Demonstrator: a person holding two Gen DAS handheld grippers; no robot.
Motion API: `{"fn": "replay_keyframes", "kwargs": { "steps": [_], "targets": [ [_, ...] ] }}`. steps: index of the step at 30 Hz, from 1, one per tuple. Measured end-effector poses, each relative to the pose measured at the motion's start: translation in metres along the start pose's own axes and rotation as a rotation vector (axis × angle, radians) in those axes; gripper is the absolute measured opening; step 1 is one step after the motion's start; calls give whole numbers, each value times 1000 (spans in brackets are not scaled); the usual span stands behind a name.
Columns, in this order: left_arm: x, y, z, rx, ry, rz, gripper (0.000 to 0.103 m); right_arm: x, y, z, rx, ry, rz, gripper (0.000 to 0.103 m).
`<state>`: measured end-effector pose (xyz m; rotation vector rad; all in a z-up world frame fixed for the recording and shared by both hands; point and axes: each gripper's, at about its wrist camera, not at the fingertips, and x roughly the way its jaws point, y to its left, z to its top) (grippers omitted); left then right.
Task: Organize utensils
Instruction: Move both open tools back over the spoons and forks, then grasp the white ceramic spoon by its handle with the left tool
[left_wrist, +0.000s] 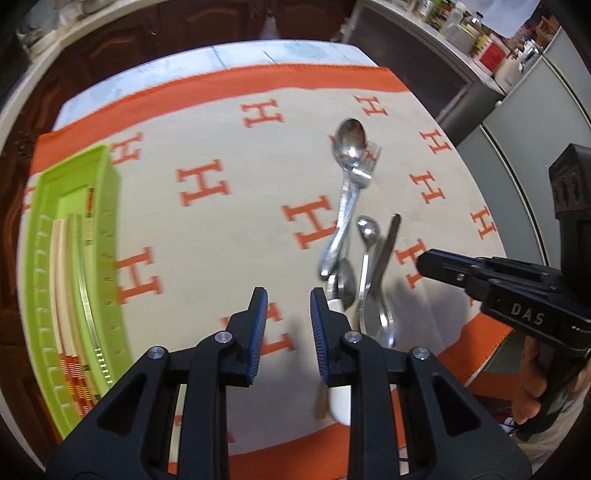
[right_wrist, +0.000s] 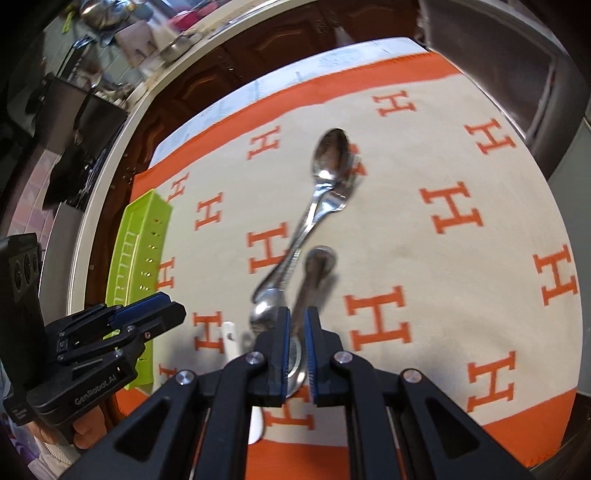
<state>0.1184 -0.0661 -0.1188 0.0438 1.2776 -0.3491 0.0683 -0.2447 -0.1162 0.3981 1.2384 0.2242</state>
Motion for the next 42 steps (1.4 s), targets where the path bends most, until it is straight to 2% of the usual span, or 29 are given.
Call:
{"fn": "replay_keyframes", "kwargs": {
  "steps": [7,9,10,14,19,20,24,30,32,42],
  "targets": [
    [22,-13,-6,3,69,-36,21,20,-17,0,37,37,28,11],
    [26,-11,-12,-7,83,-42,21,26,-19,-2,43,43,51,27],
    [28,-10,-16,-15,94,-49,21,28,-19,-3,44,43,59,29],
    [38,-6,-34,-32,132,-77,21,42,-17,-7,25,57,77,30],
    [49,-9,-43,-33,135,-106,21,45,-7,-10,-40,-5,71,30],
    [50,-10,-43,-33,129,-111,21,46,-5,-11,-54,-15,70,30],
    [53,-14,-42,-22,106,-137,21,51,-5,-13,-60,-14,87,3],
    [56,-19,-41,-15,81,-139,20,46,-14,-18,-35,-31,91,2],
    [53,-18,-41,-17,69,-131,12,45,-16,-19,-29,-31,92,2],
    [38,-18,-46,-6,23,-84,9,39,-17,-23,-23,-40,92,1]
  ]
}}
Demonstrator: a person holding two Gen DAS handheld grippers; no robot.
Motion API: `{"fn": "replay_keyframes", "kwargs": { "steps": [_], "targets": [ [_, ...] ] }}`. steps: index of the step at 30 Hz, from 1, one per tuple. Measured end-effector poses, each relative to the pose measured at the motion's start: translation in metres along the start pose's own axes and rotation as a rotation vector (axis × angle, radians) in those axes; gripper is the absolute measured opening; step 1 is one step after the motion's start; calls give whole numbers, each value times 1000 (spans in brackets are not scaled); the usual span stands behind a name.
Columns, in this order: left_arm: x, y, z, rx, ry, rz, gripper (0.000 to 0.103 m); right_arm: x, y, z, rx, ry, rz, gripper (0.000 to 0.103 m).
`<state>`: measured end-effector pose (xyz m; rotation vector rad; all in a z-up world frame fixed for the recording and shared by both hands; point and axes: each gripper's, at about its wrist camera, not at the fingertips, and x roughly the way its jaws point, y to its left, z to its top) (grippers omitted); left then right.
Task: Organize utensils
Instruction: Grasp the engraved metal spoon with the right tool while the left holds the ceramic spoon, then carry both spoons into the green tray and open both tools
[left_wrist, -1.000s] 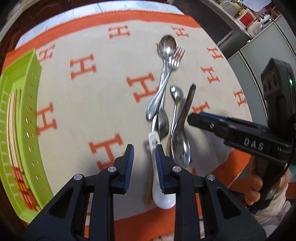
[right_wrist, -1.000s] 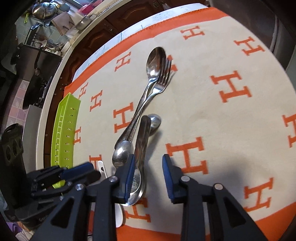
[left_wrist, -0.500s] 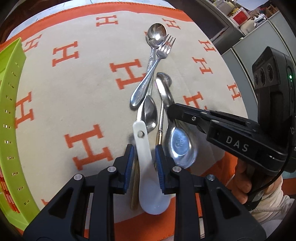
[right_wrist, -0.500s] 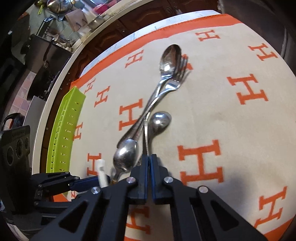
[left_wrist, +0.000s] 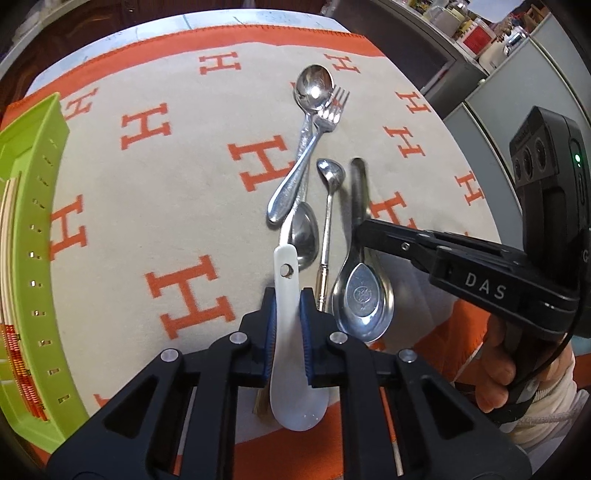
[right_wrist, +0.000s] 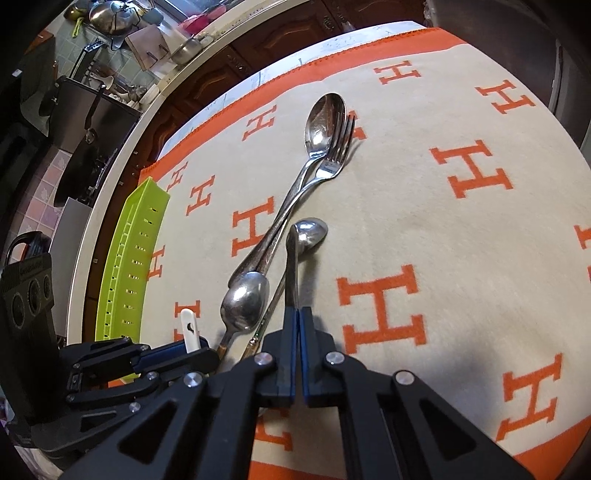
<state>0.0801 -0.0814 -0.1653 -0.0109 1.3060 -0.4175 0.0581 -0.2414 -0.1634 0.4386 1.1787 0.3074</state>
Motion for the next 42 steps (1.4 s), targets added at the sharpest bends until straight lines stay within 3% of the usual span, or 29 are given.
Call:
{"fn": "replay_keyframes", "kwargs": {
  "steps": [22,33,38,42],
  "targets": [
    [-56,42,-20,-141,-101,-3,6,-16,37,-7,-65,-21,29,1],
    [-96,66,-31,-198,-179,-3,3,-20,84,0,-174,-26,50,1],
    [-135,80,-37,-213,-263,47,3,-22,119,9,-257,-31,64,1],
    [-178,102,-41,-240,-359,155,3,-18,156,15,-332,-30,88,1]
  ]
}}
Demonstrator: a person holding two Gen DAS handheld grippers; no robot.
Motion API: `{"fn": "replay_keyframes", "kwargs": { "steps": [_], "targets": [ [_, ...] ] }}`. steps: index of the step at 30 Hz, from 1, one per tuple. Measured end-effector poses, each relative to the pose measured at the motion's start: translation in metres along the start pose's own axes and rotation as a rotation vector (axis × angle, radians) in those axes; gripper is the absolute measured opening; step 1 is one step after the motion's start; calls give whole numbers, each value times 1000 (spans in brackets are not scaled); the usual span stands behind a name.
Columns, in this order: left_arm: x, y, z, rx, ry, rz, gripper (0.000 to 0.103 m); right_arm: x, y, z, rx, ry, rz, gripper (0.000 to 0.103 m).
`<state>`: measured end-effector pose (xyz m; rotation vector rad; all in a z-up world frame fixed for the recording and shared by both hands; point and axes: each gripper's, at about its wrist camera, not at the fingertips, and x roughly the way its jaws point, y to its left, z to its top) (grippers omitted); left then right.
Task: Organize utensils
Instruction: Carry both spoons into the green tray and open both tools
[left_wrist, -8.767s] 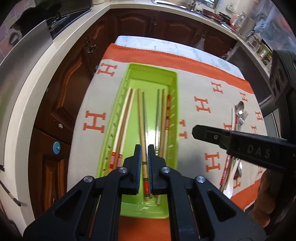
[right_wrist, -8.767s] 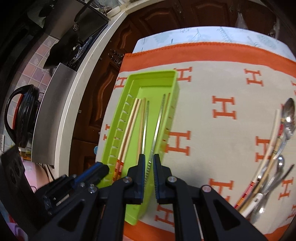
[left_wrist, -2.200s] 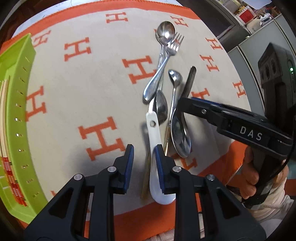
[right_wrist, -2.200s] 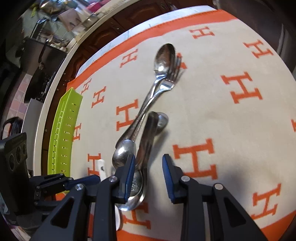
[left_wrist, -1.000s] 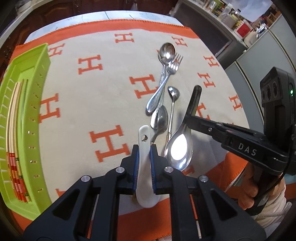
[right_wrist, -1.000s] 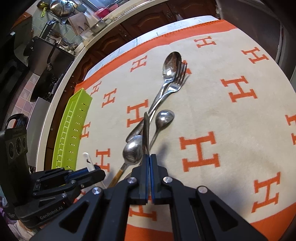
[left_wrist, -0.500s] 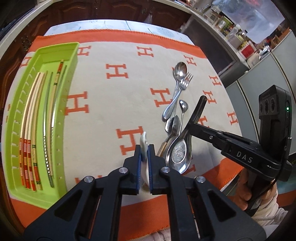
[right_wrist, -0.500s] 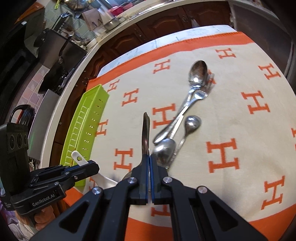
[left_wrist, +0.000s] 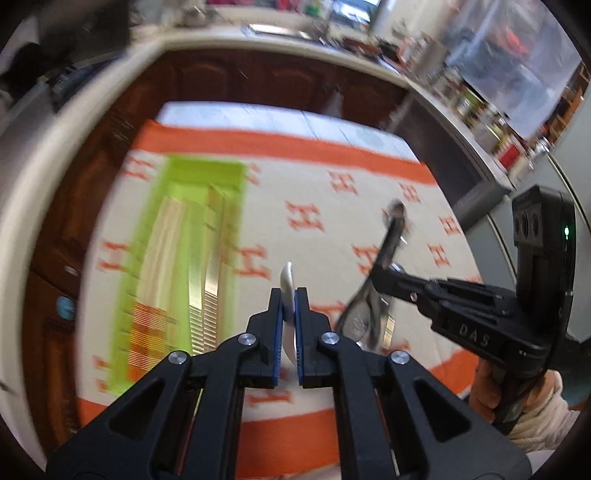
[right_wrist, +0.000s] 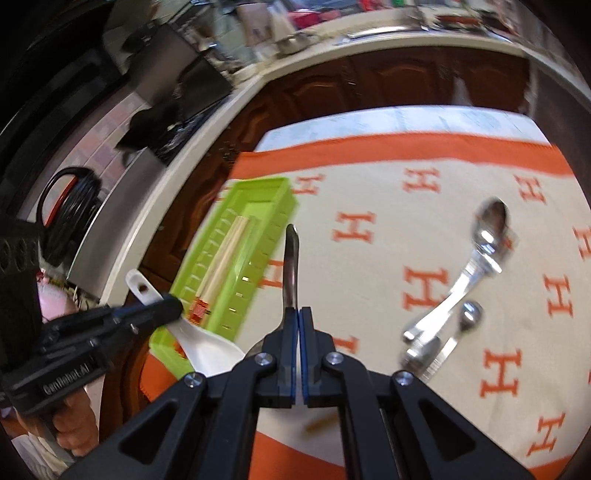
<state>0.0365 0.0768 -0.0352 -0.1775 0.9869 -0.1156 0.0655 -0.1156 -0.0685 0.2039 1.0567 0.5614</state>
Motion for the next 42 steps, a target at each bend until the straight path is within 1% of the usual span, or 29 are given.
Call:
{"fn": "replay_keyframes", "kwargs": {
  "steps": [2,4,8,11,14,16,19,22,24,27,29,32,36,40,42],
  "targets": [
    [-14,14,6,-6,-41,59,3,7,16,8,-24,4,21,1],
    [-23,27,11,-18,-63,106,3,14,31,13,-48,4,37,1],
    [-28,52,14,-16,-69,177,3,40,61,22,-102,26,64,1],
    [-22,66,10,-1,-51,234,3,66,78,22,-135,64,73,1],
    [-8,76,5,1,-20,245,3,87,92,21,-171,88,66,1],
    [4,82,1,3,5,257,4,103,97,20,-191,123,57,2],
    [28,89,-3,0,43,281,4,119,101,18,-204,155,28,6],
    [48,96,-2,-33,73,275,4,127,98,18,-196,164,-8,7],
    [53,97,-1,-51,67,276,4,127,94,20,-182,150,-19,8],
    [57,98,3,-84,59,235,7,121,90,24,-166,121,-26,11],
    [60,98,6,-107,55,225,10,116,86,25,-154,105,-32,11],
    [58,95,10,-119,51,216,13,107,77,26,-119,87,-20,12],
    [52,88,12,-121,31,179,14,92,65,26,-80,58,-6,12],
    [47,81,15,-131,18,167,19,76,55,26,-53,26,3,12],
    [45,78,15,-133,18,164,20,67,48,23,-42,11,7,12]
  ]
}}
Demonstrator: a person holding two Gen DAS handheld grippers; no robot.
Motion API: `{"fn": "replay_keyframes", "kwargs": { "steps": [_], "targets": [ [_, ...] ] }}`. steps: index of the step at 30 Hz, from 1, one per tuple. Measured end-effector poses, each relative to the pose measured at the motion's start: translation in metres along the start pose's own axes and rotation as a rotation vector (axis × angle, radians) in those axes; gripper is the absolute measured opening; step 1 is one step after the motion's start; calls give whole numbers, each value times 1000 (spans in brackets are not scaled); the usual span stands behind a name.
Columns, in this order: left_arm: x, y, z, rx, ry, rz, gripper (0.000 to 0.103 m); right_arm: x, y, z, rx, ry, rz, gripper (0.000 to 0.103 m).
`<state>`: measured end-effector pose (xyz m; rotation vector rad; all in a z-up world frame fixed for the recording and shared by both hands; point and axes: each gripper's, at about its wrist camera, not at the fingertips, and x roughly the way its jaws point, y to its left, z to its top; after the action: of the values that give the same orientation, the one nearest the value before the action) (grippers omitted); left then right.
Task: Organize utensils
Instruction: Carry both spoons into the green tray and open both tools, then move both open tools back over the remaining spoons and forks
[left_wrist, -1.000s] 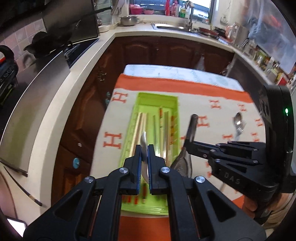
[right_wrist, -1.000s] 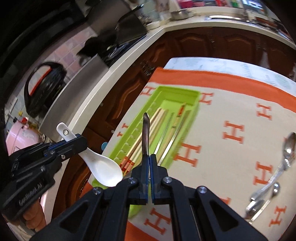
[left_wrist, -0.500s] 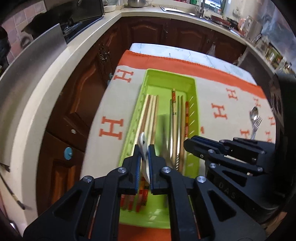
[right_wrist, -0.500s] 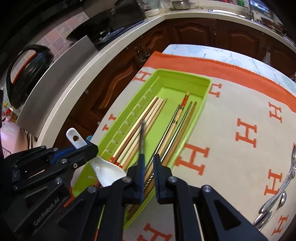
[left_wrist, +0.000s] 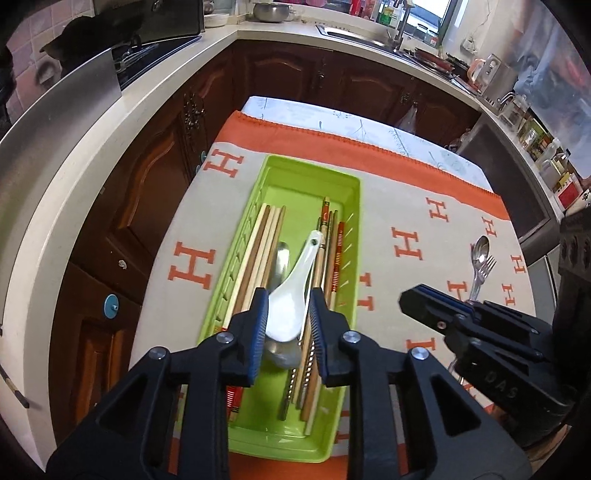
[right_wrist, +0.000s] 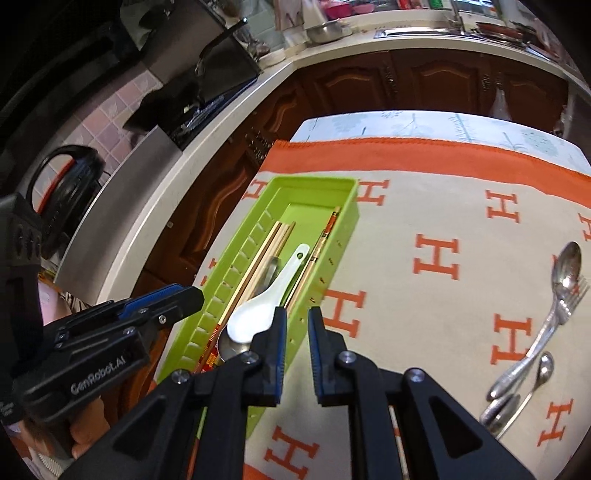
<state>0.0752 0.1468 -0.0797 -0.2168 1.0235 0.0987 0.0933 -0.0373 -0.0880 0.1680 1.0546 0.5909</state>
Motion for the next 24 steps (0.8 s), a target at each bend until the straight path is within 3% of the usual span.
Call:
{"fn": "replay_keyframes", "kwargs": {
  "steps": [13,24],
  "targets": [
    [0,-48,-11,76,40,-41,20,-44,-41,-21,78,-49,-33,12],
    [14,-123,-25,241,100,-93,20,-87,-103,-45,189,-105,-98,12]
  ]
}}
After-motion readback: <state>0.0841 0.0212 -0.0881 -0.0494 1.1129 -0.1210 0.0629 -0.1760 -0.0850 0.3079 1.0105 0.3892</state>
